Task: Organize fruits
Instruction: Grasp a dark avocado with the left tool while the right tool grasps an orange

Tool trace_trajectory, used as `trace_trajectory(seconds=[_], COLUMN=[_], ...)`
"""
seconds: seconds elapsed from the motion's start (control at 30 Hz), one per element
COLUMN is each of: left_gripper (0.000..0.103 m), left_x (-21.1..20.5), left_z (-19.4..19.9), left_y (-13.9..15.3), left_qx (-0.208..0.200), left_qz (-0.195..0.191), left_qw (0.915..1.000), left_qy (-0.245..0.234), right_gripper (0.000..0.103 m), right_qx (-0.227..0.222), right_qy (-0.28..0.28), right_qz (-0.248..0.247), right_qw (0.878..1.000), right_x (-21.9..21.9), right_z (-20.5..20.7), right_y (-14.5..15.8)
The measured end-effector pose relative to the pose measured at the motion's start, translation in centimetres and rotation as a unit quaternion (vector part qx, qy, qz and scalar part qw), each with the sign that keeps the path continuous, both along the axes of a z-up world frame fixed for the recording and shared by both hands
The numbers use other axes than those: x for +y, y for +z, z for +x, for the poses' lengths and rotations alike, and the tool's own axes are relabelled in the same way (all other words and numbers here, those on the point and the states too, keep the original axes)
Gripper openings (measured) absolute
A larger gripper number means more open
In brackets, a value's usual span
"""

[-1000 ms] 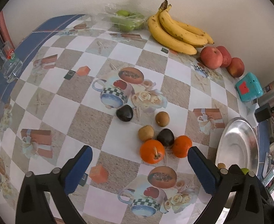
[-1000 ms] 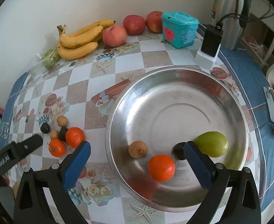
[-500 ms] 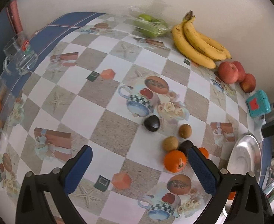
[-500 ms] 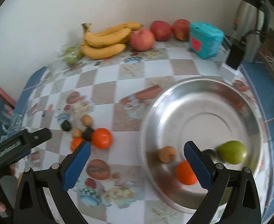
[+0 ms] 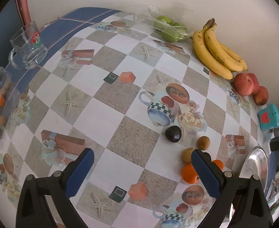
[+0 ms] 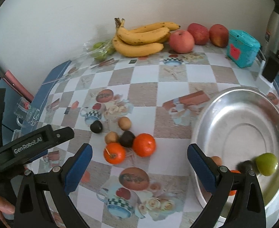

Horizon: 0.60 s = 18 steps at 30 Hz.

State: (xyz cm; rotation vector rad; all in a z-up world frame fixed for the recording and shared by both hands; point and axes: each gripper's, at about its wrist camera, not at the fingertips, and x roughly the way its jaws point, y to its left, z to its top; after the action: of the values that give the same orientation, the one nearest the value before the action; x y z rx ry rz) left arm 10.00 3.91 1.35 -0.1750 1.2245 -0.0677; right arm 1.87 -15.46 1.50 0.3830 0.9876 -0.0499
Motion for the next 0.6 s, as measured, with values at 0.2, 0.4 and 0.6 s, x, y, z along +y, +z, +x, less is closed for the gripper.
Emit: trace_trajectory(seconds=[0.2, 0.4, 0.6], left_gripper=[0.103, 0.099, 0.083], left_x=[-0.6, -1.9, -3.2], left_z=[1.1, 2.5, 3.7], left_y=[0.0, -0.1, -1.8], left_qx=[-0.020, -0.041, -0.025], left_qz=[0.006, 0.008, -0.007], left_qw=[0.9996, 0.9977, 0.9964], left_qy=[-0.021, -0.054, -0.080], right_gripper=[0.099, 0.085, 0.074], right_qx=[-0.003, 0.012, 0.030], right_qy=[0.007, -0.004, -0.012], right_qz=[-0.002, 0.014, 0.023], right_qw=[1.000, 1.000, 0.999], right_x=[0.5, 0.0, -0.5], right_z=[1.0, 1.8, 2.3], right_y=[-0.3, -1.7, -3.2])
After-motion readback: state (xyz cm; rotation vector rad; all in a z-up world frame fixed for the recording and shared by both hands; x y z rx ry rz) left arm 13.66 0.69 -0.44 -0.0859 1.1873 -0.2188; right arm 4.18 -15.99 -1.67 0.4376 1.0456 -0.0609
